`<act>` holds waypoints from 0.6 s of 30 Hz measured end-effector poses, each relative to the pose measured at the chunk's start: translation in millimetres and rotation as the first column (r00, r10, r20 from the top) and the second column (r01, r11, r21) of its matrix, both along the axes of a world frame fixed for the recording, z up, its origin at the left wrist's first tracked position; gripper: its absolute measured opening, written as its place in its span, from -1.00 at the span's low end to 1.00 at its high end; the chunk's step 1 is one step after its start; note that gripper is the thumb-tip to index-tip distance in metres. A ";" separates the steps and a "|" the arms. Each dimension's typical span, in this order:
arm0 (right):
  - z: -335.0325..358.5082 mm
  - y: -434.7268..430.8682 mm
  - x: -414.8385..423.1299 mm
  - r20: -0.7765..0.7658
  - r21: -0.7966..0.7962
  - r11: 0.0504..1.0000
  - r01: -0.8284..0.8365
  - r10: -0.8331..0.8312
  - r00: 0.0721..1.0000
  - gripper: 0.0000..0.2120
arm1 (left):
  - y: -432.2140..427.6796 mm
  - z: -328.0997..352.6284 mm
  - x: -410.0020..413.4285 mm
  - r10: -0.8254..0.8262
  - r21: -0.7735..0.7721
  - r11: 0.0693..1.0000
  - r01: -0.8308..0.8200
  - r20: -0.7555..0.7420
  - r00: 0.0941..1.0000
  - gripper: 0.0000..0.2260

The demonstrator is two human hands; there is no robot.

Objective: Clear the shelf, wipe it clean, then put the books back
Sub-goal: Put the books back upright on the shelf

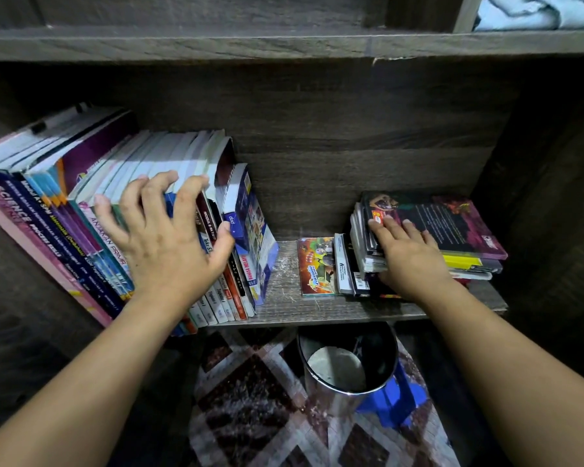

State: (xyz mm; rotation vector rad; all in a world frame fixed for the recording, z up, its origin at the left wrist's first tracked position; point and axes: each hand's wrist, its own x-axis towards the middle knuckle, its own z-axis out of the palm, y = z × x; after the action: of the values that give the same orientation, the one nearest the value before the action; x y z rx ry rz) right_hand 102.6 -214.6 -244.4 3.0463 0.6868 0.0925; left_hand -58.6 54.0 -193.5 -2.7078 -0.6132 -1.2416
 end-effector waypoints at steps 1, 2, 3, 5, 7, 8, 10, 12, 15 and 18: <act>-1.2 1.6 -0.3 0.012 -0.013 1.000 0.002 -0.002 1.000 -0.11 | -0.1 -0.1 0.0 0.000 0.000 1.000 0.000 0.000 1.000 -0.50; -2.5 2.7 -0.3 0.017 -0.020 1.000 0.004 -0.003 1.000 -0.12 | -0.2 -0.1 -0.2 0.002 0.001 1.000 -0.002 0.001 1.000 -0.50; -3.1 3.5 0.3 0.013 -0.019 1.000 0.004 -0.004 1.000 -0.14 | -0.4 -0.1 -0.2 0.003 0.002 1.000 -0.003 0.003 1.000 -0.50; -0.9 2.5 3.2 -0.001 -0.004 1.000 -0.005 0.005 1.000 -0.15 | -0.2 0.3 -0.2 0.005 -0.001 1.000 -0.005 0.005 1.000 -0.50; 5.4 -1.1 6.8 0.002 0.020 1.000 -0.017 0.017 1.000 -0.16 | 0.5 0.5 -0.5 0.008 -0.004 1.000 -0.008 -0.002 1.000 -0.50; 9.0 -2.8 8.8 0.013 0.034 0.999 -0.023 0.022 1.000 -0.19 | 1.0 0.6 -0.9 0.008 -0.003 1.000 -0.008 -0.007 1.000 -0.50; 12.7 -5.8 10.2 0.071 0.050 0.998 -0.030 0.026 0.997 -0.24 | 0.6 0.4 -0.5 0.004 -0.002 1.000 -0.004 -0.012 1.000 -0.49; 10.0 -3.9 6.2 0.144 0.050 0.998 -0.039 0.031 0.989 -0.29 | 0.8 0.7 -0.2 0.005 -0.007 1.000 -0.005 -0.015 1.000 -0.49; 1.9 -0.8 1.8 0.203 0.064 0.997 -0.047 0.033 0.979 -0.30 | 1.6 0.8 0.1 0.010 -0.008 1.000 -0.010 -0.022 1.000 -0.49; 12.4 -1.4 1.2 0.246 0.120 0.989 -0.089 0.057 0.968 -0.38 | 1.9 0.6 -0.2 0.006 -0.008 1.000 -0.007 -0.021 1.000 -0.50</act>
State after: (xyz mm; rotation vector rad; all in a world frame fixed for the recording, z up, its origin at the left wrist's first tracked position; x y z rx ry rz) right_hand 103.8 -215.9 -232.0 3.0538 0.8016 0.5210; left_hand -58.8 55.9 -192.9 -2.7199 -0.6256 -1.2098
